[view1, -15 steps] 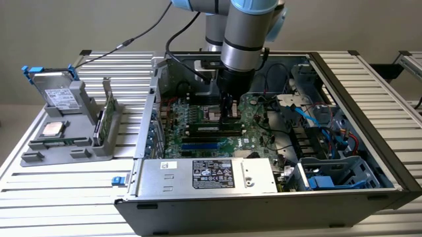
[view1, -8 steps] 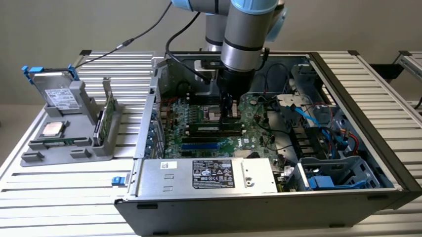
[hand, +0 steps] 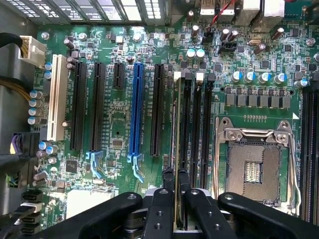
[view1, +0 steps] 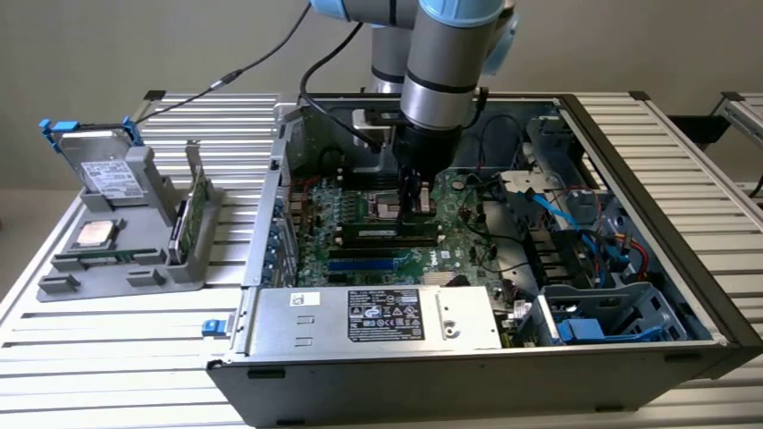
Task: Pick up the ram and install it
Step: 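Insert the ram into the slot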
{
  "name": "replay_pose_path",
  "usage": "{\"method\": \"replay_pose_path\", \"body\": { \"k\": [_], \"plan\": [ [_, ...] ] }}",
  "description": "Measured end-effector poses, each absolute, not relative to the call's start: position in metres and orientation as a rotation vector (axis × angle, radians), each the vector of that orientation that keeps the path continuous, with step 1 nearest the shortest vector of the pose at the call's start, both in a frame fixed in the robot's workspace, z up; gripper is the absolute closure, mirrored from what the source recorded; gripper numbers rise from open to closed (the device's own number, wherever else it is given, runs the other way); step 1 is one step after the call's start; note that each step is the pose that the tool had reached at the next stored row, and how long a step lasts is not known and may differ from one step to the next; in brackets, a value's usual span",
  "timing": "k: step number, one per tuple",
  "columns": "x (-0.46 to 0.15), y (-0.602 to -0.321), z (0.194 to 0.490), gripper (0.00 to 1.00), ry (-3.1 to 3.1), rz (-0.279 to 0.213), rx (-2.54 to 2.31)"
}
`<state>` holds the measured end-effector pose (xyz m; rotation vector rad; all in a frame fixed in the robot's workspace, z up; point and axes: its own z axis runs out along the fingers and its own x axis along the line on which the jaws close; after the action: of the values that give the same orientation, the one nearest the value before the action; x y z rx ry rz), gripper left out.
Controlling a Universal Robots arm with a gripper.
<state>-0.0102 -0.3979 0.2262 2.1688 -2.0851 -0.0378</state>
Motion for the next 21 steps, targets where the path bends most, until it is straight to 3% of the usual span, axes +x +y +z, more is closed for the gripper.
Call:
{"method": "replay_pose_path", "body": {
  "k": [21],
  "plan": [
    [-0.0102,-0.3978,0.2214,0.84,-2.110,-0.045,2.140]
  ]
}}
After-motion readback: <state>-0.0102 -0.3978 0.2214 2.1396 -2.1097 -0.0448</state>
